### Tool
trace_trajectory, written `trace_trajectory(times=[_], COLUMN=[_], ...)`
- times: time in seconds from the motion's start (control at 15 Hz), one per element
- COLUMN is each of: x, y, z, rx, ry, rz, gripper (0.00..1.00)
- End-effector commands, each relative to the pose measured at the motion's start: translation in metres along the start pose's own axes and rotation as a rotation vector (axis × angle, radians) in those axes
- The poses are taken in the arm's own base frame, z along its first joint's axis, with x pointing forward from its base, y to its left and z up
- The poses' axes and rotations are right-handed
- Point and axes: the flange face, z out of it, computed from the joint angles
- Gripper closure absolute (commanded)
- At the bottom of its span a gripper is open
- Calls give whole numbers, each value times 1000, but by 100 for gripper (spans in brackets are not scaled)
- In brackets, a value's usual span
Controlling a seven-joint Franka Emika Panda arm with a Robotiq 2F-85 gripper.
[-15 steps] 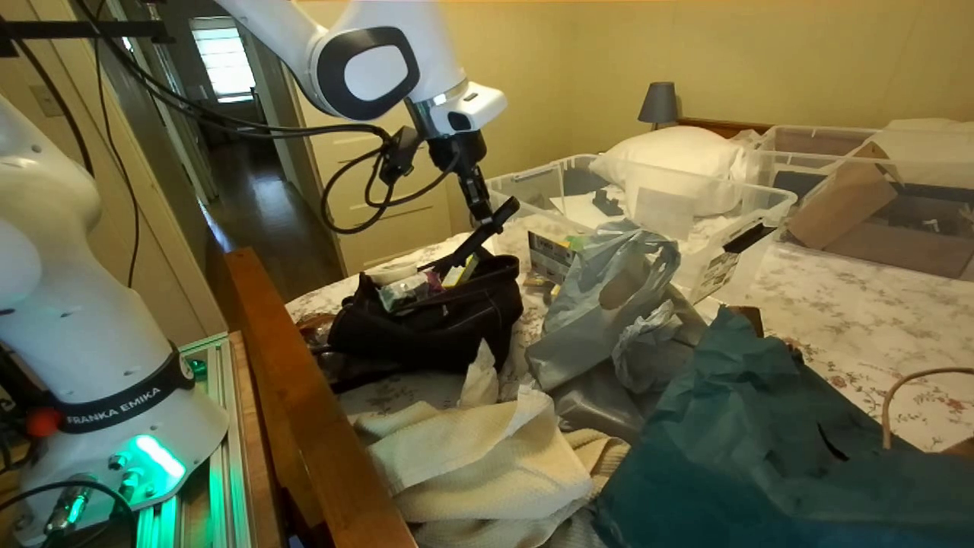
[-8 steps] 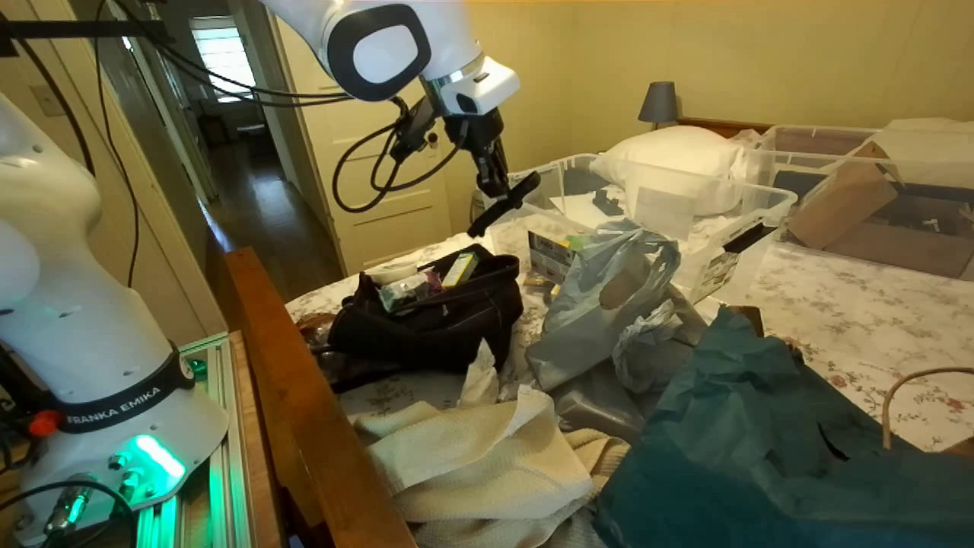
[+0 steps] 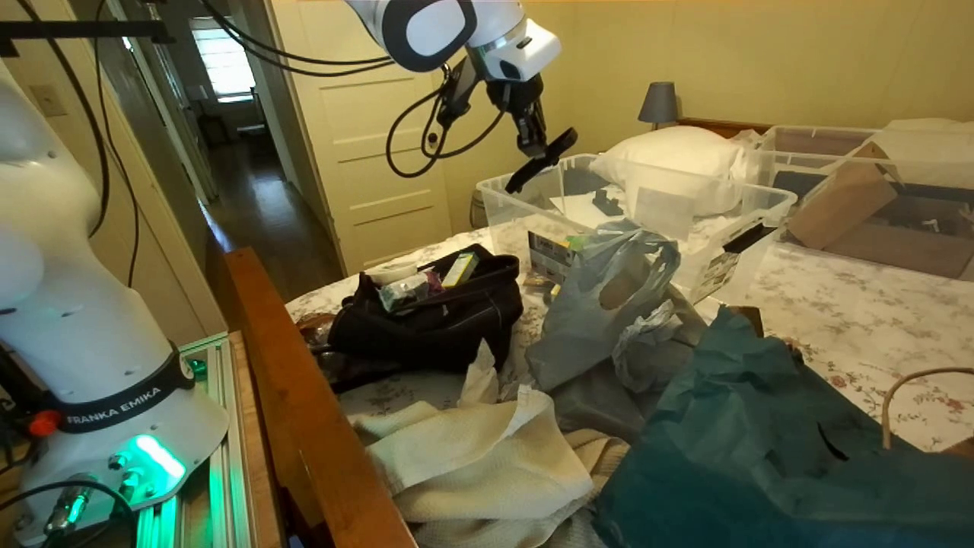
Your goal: Put the black object from the black bag in the clear container.
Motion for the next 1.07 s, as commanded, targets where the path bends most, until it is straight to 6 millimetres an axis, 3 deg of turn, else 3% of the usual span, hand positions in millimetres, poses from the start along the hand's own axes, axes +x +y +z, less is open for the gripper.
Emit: trace_trajectory(times=[0.0, 0.33, 0.67, 0.8, 1.0], x=[16, 15, 18, 22, 24], y=[-39, -77, -87, -88, -89], z=[23, 58, 93, 103, 107], rx=[54, 103, 86, 75, 52], ry=[-11, -59, -94, -129, -181], rz=[-2, 42, 64, 81, 101], gripper=[98, 98, 97, 68, 53])
